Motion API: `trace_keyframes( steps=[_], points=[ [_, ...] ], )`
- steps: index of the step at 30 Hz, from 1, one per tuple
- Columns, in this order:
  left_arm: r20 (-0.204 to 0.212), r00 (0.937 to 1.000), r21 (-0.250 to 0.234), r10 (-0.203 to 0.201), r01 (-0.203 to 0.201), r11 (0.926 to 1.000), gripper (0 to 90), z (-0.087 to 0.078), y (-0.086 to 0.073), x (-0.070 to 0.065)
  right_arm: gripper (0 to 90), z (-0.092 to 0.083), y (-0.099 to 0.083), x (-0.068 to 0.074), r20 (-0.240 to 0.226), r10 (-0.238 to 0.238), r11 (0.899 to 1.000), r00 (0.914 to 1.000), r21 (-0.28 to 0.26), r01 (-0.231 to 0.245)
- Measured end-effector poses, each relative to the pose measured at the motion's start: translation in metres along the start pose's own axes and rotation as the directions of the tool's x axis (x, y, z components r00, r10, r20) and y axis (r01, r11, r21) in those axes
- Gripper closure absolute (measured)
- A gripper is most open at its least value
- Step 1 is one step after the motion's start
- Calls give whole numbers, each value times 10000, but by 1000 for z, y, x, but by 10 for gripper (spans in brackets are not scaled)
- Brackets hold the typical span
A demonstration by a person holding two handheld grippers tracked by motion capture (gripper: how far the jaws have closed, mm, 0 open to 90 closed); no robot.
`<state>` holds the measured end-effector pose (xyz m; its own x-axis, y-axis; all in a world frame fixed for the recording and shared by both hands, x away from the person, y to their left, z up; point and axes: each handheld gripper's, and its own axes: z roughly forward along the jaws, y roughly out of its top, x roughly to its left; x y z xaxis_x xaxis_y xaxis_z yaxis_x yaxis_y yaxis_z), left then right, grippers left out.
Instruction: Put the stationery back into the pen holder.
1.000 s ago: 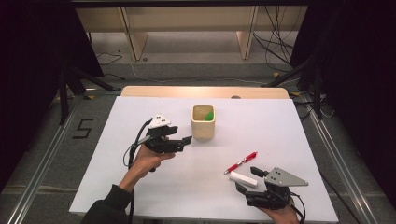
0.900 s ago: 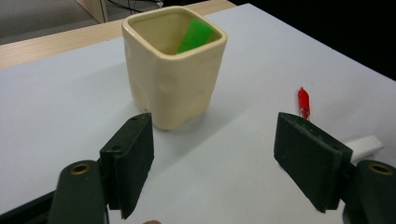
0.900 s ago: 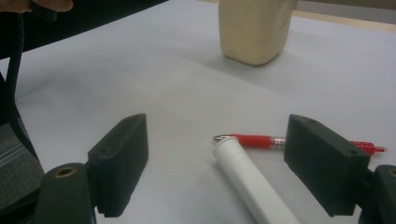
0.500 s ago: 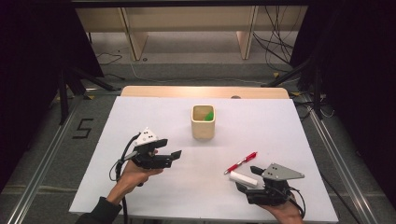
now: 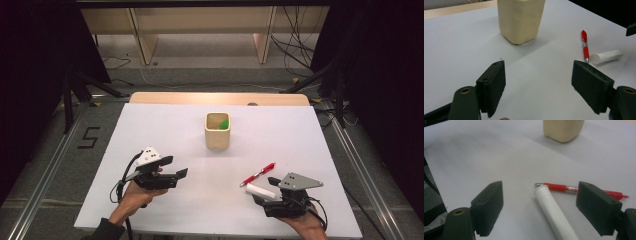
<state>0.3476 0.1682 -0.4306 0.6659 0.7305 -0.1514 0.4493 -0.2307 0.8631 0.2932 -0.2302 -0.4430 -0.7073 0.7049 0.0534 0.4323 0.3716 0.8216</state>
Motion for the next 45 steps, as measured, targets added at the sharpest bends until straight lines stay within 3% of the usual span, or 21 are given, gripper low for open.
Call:
trace_keyframes(
  steps=[10, 15, 21, 23, 27, 39, 45],
  points=[
    [-92, 9997, -15, 216, -216, 9998, 260, -3, -8, -3, 225, 4, 8, -4, -93, -359, 9968, 9993, 717, 365],
    [-229, 9993, -61, 311, -312, 9995, 253, -6, -14, -4, 231, 10, 17, -7, -76, -793, 9877, 9968, 1349, 796],
    [-357, 9988, -129, 343, -348, 9993, 253, -11, -17, -2, 250, 21, 25, -13, -311, -1064, 9695, 9938, 2186, 1107],
    [-371, 9989, -166, 271, -278, 9995, 253, -12, -19, -2, 259, 26, 27, -13, -510, -1140, 9571, 9922, 2621, 1234],
    [-332, 9989, -116, 346, -350, 9993, 253, -13, -22, -3, 289, 36, 30, -13, -649, -1481, 9219, 9868, 3521, 1616],
    [-323, 9983, -161, 476, -482, 9987, 250, -15, -29, -7, 389, 58, 36, -12, -1279, -1745, 8593, 9763, 4644, 2145],
    [-262, 9985, -172, 488, -492, 9986, 252, -16, -33, -10, 442, 66, 37, -12, -1262, -1925, 8237, 9731, 5182, 2302]
  ],
)
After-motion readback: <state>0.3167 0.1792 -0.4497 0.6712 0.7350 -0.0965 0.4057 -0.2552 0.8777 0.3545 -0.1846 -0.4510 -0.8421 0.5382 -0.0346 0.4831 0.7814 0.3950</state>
